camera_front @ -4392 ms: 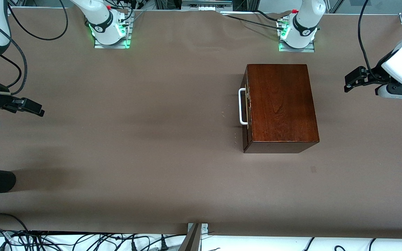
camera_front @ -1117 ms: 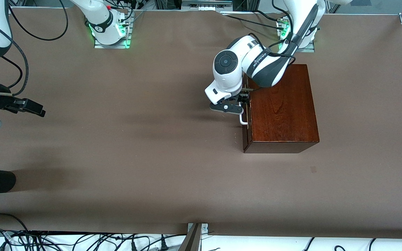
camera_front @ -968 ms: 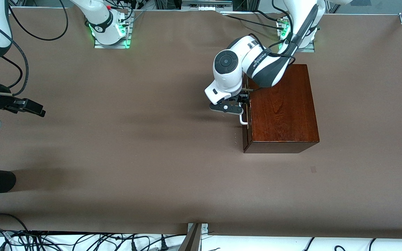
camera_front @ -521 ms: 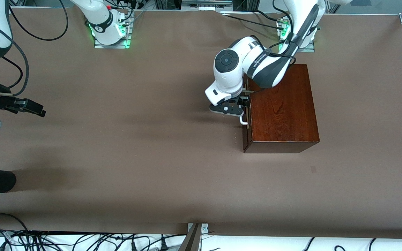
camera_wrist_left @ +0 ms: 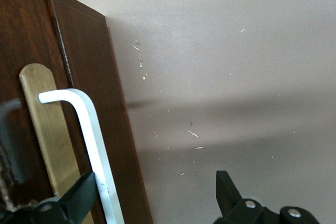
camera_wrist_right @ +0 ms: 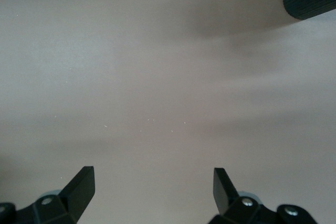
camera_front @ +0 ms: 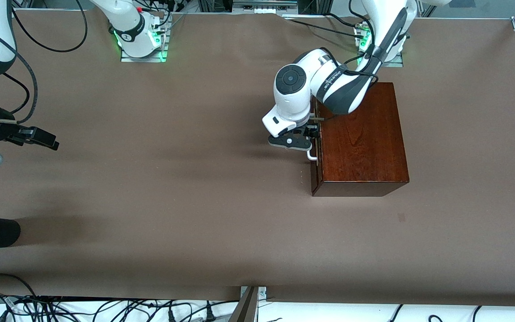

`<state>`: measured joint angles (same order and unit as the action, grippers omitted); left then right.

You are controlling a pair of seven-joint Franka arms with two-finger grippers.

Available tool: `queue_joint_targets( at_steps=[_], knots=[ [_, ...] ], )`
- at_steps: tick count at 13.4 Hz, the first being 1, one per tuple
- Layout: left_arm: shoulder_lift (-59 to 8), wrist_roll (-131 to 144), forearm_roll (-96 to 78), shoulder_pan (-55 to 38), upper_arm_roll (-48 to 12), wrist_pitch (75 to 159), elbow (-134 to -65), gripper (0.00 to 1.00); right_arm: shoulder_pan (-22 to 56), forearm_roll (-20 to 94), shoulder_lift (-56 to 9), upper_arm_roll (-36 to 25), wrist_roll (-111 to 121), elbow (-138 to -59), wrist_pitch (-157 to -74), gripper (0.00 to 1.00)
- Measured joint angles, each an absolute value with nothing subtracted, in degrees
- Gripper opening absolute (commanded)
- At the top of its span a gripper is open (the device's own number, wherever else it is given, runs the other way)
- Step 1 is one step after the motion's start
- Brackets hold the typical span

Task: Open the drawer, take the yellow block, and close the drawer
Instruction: 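Close the left gripper around the white drawer handle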

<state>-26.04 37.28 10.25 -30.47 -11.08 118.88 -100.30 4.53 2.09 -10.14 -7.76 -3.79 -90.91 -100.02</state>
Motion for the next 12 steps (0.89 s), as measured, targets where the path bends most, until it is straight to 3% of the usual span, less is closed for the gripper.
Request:
queue_joint_targets(
  at_steps=[12],
  knots=[
    [-25.78,46.48,11.90,-32.05,-10.84,111.67,-97.87,1.00,4.59,2.09,-10.19,-7.72,-3.79,-90.95,-100.01,1.00]
  ],
)
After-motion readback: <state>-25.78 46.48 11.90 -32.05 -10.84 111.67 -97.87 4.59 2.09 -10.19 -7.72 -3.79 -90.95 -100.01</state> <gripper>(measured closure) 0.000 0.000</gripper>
